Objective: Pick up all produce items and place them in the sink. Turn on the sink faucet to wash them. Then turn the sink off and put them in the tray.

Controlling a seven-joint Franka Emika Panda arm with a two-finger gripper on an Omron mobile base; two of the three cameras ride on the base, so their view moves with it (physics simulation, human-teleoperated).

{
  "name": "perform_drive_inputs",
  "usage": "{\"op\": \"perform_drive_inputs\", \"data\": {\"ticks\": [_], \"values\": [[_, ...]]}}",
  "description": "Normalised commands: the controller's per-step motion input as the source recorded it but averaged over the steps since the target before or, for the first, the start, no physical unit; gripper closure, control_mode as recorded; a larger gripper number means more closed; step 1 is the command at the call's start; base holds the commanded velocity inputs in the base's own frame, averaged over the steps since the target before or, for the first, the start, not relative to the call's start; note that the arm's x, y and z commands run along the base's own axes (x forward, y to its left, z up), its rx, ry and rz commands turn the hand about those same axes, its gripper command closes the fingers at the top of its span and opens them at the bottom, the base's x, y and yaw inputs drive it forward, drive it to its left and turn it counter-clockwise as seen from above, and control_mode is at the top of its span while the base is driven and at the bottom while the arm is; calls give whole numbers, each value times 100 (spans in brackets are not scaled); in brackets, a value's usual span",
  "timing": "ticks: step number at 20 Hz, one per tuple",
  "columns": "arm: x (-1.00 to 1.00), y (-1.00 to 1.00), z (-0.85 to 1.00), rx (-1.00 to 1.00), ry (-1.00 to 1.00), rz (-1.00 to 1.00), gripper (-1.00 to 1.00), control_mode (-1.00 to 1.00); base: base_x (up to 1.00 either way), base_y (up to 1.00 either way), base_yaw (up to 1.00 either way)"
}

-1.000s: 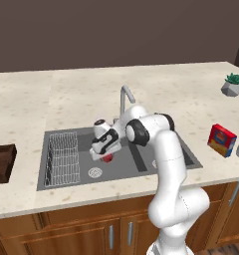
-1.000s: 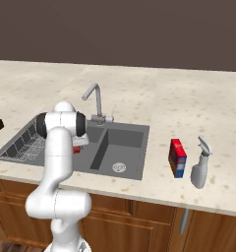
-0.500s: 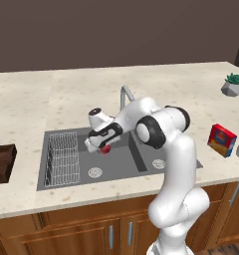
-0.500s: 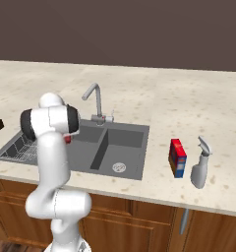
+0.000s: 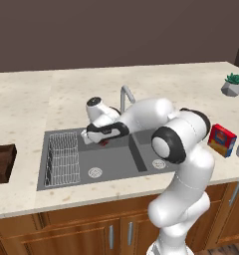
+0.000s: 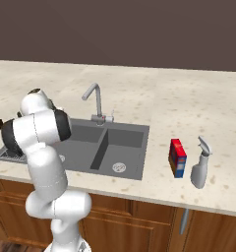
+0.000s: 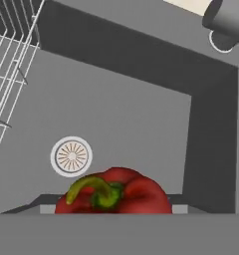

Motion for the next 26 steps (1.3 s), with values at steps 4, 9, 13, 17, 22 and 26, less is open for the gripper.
{"op": "perform_drive_inputs", "data": {"ticks": [4, 9, 13, 17, 22, 26], "values": [[-9, 40, 93, 0, 1, 6, 100, -100, 0, 0, 0], [-9, 63, 46, 1, 8, 14, 100, -100, 0, 0, 0], [-24, 78, 23, 2, 11, 20, 100, -100, 0, 0, 0], [-34, 79, 15, 3, 8, 23, 100, -100, 0, 0, 0], [-52, 75, 1, 1, 2, 23, 100, -100, 0, 0, 0], [-63, 69, 0, 1, 0, 24, 100, -100, 0, 0, 0]]}}
